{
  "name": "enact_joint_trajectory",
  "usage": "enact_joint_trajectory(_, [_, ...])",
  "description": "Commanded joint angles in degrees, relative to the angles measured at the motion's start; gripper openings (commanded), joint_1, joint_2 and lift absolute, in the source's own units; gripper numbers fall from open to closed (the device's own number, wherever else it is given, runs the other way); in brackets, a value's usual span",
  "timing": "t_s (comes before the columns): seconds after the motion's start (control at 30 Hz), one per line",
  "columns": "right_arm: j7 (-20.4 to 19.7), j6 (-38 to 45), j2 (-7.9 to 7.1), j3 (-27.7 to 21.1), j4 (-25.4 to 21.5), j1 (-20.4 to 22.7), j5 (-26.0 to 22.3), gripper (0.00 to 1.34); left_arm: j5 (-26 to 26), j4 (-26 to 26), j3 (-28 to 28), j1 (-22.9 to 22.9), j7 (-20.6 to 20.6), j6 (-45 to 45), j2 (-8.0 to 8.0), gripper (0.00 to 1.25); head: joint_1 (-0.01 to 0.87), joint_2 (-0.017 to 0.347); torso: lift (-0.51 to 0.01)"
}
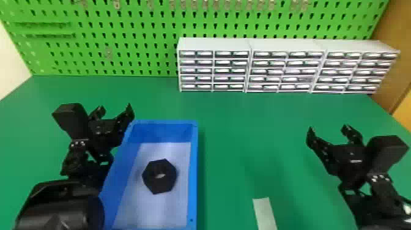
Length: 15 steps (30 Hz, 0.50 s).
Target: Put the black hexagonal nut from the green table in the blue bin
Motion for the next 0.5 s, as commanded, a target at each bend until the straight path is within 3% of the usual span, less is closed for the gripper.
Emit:
enact_joint_trajectory(0.0, [0.0,0.0,0.0,0.01,0.0,-0.04,0.0,0.98,0.09,0.0,0.01,0.0,0.0,-0.03,-0.15,0.81,0.686,0.051,-0.097])
enact_joint_trajectory(0.47, [0.0,0.0,-0.09,0.01,0.0,-0.04,0.0,0.98,0.09,0.0,0.01,0.0,0.0,-0.03,-0.15,0.81,0.686,0.051,-0.097])
